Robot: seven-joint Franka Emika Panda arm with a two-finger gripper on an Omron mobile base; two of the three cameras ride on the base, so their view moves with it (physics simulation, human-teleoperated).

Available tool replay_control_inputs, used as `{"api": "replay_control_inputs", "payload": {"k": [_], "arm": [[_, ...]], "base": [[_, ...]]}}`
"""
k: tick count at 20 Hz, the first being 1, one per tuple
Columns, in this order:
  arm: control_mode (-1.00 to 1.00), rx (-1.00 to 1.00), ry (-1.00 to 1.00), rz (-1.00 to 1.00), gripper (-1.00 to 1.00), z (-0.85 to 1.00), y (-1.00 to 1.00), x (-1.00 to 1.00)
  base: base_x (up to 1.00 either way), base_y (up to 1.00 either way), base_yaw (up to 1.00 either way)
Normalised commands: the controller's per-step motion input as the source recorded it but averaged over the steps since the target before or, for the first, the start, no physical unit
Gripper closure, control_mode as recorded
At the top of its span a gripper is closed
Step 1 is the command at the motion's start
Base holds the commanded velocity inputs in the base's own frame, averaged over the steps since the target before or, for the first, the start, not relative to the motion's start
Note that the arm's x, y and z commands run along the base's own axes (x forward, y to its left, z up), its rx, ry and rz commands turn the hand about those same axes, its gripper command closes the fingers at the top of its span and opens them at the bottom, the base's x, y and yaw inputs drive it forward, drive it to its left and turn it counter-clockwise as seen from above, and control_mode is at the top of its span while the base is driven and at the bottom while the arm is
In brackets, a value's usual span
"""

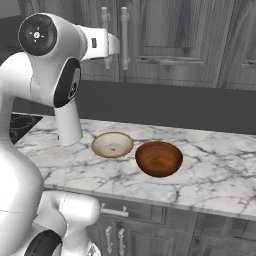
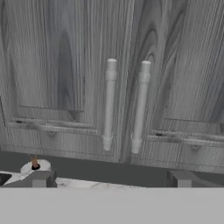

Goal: Open the cabinet. Pick the bowls from the counter and place them in the cabinet. Then close the cabinet.

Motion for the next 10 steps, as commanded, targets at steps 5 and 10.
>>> {"api": "replay_control_inputs", "payload": {"k": [5, 10], "arm": [[-1.0, 0.0, 0.16, -0.03, -1.0, 0.0, -0.2, 0.32], [-1.0, 0.0, 0.24, -0.06, -1.0, 0.0, -0.14, 0.32]], "base": [[0.0, 0.0, 0.0], [0.0, 0.0, 0.0]]}}
